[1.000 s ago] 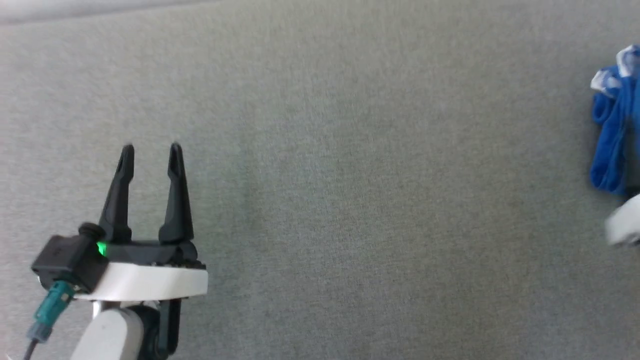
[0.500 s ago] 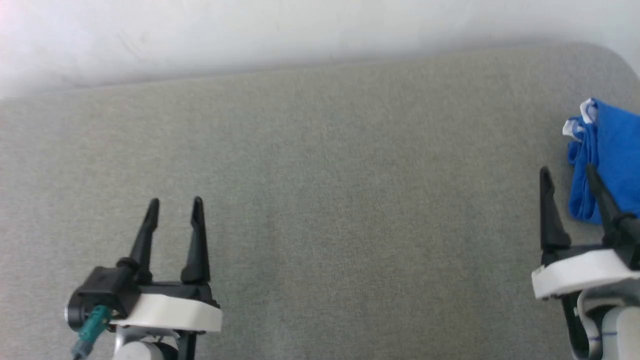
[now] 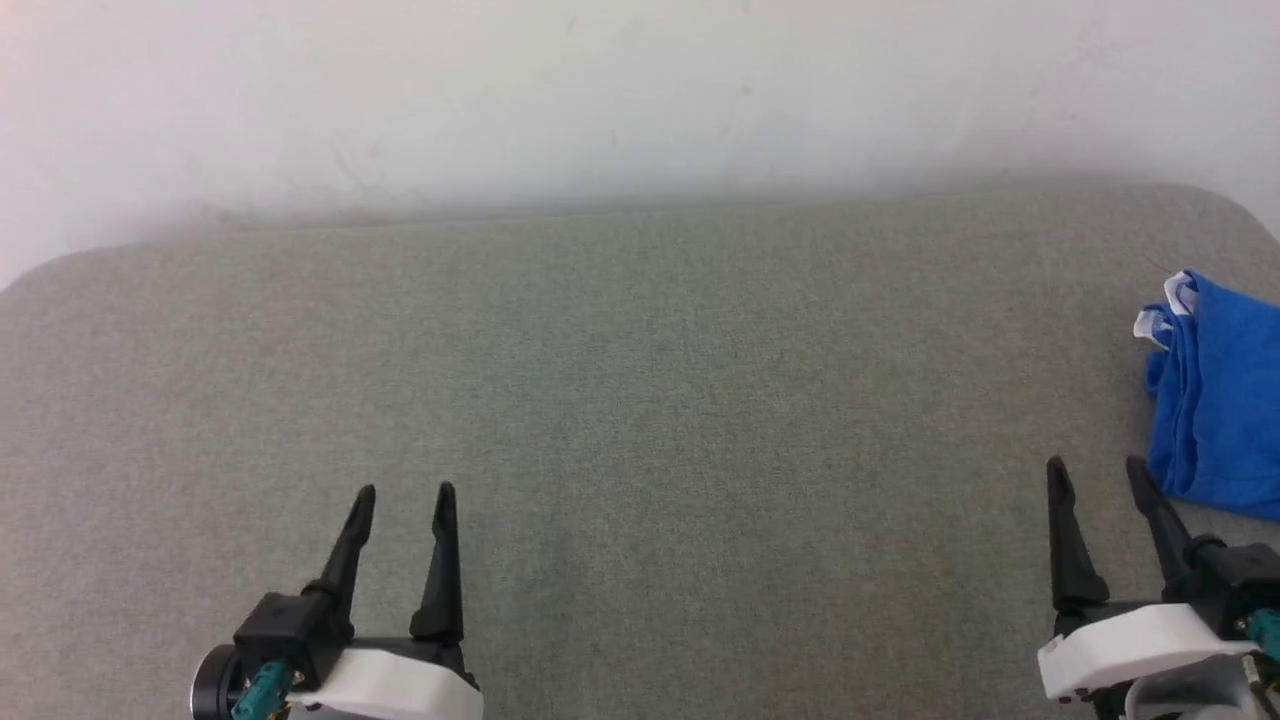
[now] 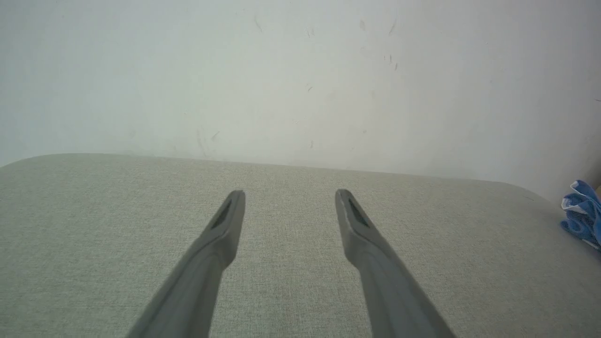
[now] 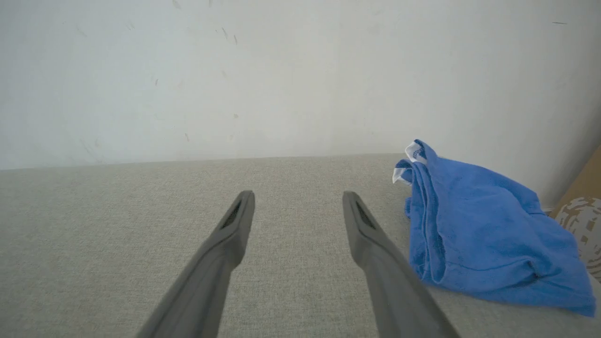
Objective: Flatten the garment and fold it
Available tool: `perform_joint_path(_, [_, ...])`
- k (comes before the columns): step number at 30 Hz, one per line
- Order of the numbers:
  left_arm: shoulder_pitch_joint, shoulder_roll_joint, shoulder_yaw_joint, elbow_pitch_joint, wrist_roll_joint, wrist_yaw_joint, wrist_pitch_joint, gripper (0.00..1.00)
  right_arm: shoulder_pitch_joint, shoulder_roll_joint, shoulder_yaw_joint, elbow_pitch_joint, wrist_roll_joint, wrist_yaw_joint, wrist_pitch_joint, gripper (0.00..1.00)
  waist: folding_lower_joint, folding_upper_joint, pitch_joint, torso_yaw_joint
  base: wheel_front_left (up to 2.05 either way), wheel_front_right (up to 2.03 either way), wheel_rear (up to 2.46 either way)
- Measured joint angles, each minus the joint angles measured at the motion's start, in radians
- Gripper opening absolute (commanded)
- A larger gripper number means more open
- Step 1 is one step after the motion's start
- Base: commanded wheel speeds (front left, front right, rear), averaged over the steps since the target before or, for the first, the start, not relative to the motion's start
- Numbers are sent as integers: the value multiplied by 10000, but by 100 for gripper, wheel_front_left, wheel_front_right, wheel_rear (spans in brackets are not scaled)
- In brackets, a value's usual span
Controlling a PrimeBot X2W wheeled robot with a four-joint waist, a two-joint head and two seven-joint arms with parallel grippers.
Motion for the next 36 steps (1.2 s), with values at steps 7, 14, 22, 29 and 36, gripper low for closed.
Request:
perform_joint_path(7, [166,-263,324,247,257,-307,0,100,35,0,59,401,50,0,-205,100,0,0,-142,195,0,0,0])
perform_joint_path(14, [189,-560,568,416,247,-531,0,0,35,0,69,474,111,0,-251,0,1,0,-52,262,0,0,0])
perform_joint_path(22, [189,-564,562,414,274,-527,40,0,31,-8,86,460,107,2,-184,0,3,0,-61,255,0,0,0])
perform_joint_path(29, [188,-594,621,410,397,-529,198,0,26,-8,144,401,100,2,-23,0,3,0,-96,234,0,0,0])
perform_joint_path(36, [184,-631,706,399,550,-529,339,0,22,-8,205,299,35,2,82,0,3,0,-130,215,0,0,0])
